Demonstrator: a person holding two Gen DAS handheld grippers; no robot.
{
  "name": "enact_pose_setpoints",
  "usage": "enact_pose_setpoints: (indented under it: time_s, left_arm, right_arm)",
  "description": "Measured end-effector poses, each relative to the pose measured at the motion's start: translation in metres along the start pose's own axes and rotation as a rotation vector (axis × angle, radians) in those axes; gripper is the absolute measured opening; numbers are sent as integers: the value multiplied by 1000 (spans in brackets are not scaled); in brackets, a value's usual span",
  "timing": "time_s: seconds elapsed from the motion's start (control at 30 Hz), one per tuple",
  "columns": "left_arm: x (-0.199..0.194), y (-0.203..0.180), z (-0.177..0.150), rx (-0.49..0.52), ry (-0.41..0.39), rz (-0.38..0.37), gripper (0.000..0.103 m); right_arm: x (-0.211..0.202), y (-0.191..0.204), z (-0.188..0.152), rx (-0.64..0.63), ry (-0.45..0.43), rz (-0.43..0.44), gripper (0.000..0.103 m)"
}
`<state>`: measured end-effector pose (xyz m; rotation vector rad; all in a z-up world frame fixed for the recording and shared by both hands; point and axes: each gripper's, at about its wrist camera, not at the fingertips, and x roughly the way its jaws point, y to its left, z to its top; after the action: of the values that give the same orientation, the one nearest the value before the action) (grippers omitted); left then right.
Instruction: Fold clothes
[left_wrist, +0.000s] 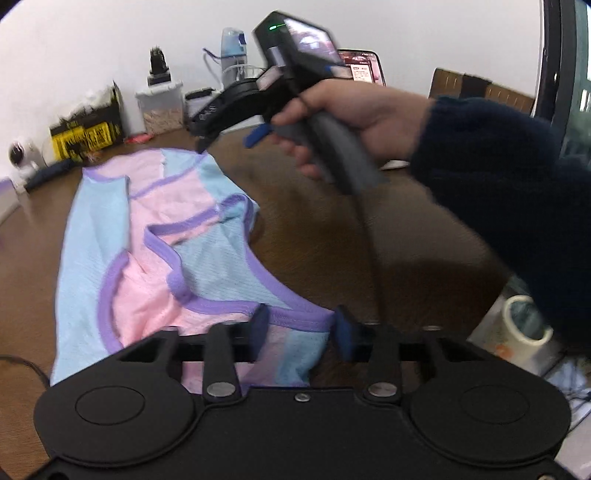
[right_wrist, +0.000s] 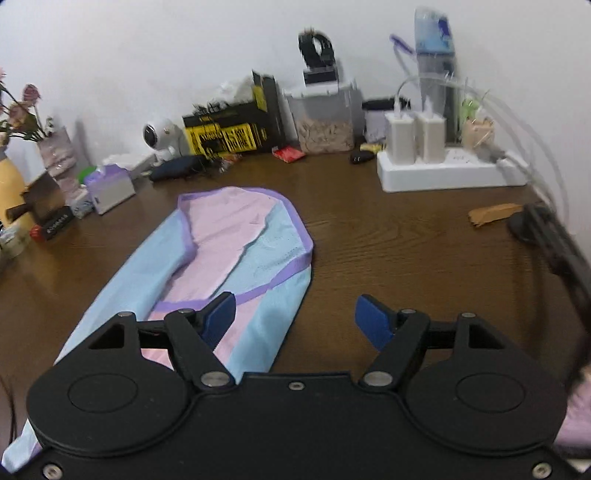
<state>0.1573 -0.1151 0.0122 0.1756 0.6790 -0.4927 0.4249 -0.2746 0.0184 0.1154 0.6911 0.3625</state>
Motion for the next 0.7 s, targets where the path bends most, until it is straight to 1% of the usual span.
enact_pose_setpoints:
  time_s: [0.03, 0.07, 0.13, 0.23, 0.27, 0.3, 0.33, 0.47, 0.53, 0.63, 0.7]
  left_arm:
    - [0, 2, -1, -4, -6, 4, 11]
    - [0, 5, -2, -9, -11, 8, 10]
    - [-1, 9, -3, -21, -18, 8, 6]
    - [-5, 17, -4, -55, -41, 8, 6]
    - [-9, 20, -4, -68, -50, 8, 5]
    - [-12, 22, -4, -82, -60, 8, 5]
    - [-16, 24, -5, -92, -66, 11, 5]
    - [-44, 32, -10, -147, -111, 28, 5]
    - [-60, 41, -16, -198, -137, 40, 5]
    - [-75, 55, -27, -274, -148, 101, 5]
    - [-81, 64, -33, -322, -153, 130, 5]
  right_arm:
    - [8, 0, 3, -1, 9, 2, 71]
    - [17, 1, 7, -9, 21, -5, 68]
    - [38, 4, 13, -33, 49, -25, 58]
    - [48, 9, 18, -65, 45, -37, 44]
    - [50, 11, 20, -73, 52, -36, 33]
    - [51, 12, 21, -69, 60, -23, 15]
    - [50, 14, 23, -62, 56, -18, 5]
    - [41, 22, 32, -40, 17, -19, 5]
    - [34, 30, 42, -19, -10, 13, 5]
    - [32, 49, 57, -28, -32, 47, 5]
    - [43, 75, 66, -75, -16, 55, 5]
